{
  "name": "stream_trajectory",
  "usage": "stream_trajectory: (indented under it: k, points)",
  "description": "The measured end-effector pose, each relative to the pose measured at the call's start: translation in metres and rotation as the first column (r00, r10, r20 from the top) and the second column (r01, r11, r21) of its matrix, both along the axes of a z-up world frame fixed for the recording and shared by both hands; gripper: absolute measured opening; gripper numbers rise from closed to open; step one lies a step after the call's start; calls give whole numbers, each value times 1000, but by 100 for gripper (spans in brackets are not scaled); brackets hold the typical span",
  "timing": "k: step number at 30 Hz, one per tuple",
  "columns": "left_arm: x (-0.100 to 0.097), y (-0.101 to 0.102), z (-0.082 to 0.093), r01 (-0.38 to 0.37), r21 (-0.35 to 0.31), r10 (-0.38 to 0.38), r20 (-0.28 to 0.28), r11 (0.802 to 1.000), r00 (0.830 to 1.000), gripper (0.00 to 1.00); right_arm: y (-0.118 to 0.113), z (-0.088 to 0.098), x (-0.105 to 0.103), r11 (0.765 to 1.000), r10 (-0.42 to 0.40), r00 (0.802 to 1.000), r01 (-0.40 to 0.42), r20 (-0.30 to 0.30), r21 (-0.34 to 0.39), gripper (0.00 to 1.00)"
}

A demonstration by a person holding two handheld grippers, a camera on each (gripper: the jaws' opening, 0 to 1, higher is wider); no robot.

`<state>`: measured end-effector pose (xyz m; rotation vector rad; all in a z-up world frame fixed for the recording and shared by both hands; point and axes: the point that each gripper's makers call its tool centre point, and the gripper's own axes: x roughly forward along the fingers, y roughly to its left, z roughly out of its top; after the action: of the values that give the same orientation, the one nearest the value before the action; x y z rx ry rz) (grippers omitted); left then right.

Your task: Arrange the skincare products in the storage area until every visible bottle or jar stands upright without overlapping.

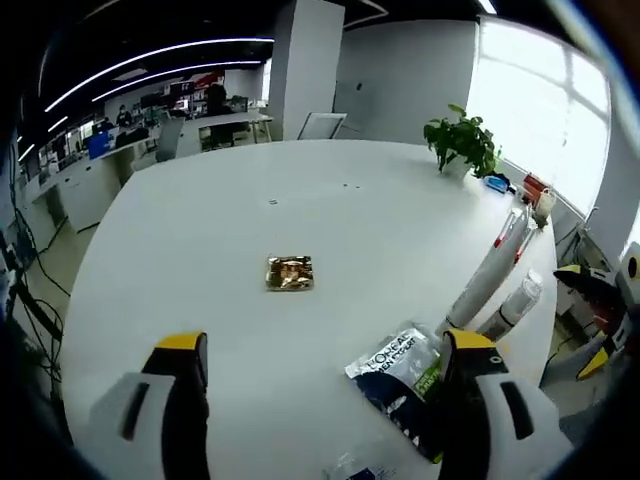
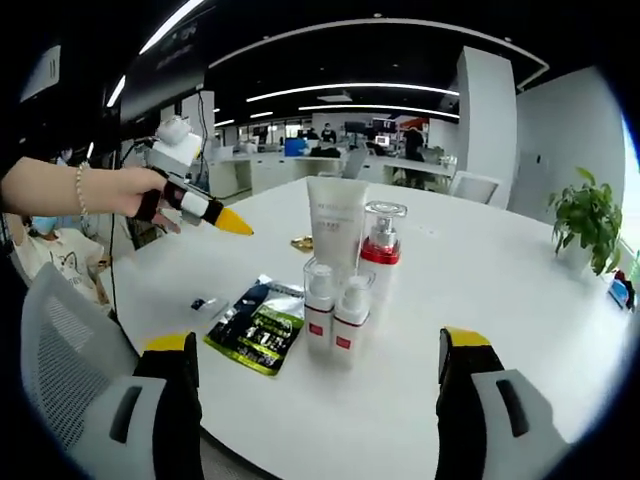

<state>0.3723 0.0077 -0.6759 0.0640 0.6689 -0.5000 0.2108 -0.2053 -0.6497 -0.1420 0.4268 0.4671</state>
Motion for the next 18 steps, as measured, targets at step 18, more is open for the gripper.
stream_trajectory:
  k: [18]
  points:
    - [92,-10,-57,-24,125,35,-85,992,996,81,-9,-4,3,999,-50,999,50,-17,-12,100]
